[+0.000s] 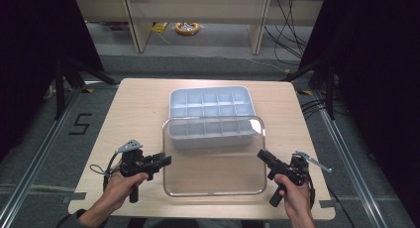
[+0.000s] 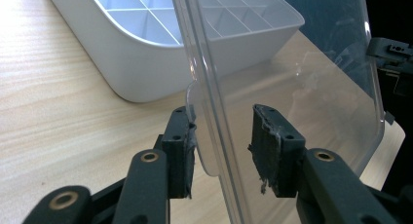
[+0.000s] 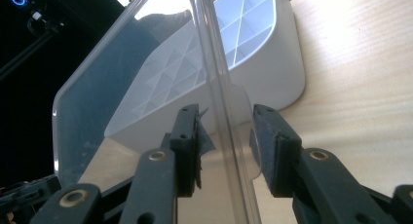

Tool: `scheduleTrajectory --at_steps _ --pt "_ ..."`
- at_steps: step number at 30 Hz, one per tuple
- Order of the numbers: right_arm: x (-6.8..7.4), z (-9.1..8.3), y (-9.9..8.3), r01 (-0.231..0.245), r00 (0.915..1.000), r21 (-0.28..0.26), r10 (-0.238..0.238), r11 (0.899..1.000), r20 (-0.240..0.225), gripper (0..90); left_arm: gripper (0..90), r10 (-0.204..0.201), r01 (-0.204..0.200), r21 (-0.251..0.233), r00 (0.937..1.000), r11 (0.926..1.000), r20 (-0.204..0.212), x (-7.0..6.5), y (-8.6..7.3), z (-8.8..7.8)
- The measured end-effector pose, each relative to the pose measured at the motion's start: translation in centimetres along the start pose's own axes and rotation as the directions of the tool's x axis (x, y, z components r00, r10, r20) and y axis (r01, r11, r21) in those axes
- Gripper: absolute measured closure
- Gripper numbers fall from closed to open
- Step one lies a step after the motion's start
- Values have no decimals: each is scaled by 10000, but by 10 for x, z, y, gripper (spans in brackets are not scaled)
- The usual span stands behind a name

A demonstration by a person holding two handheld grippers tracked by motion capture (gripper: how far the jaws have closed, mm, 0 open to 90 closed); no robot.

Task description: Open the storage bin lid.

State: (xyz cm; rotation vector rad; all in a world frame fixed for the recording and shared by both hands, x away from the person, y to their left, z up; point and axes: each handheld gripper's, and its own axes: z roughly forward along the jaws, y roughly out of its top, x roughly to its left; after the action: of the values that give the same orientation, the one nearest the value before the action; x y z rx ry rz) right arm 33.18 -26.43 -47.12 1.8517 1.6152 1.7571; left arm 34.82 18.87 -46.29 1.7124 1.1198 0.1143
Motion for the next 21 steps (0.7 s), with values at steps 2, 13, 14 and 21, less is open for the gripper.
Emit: scheduleTrajectory --at_steps 2,13,14,21 --pt "0 -2 -3 -131 9999 62 131 9999 55 640 604 44 -44 -2 10000 10000 -1 -1 -3 0" --pt "-1 -7 -19 -350 9994 475 347 9983 58 635 602 26 -24 483 10000 9988 -43 2 -21 2" --pt "-3 -6 -20 -96 9998 467 86 9989 198 635 602 15 -10 537 10000 9986 -99 2 -23 2" --pt "-5 -9 -27 -73 9999 567 66 9984 133 630 601 -13 16 644 10000 9979 -45 -1 -30 -1"
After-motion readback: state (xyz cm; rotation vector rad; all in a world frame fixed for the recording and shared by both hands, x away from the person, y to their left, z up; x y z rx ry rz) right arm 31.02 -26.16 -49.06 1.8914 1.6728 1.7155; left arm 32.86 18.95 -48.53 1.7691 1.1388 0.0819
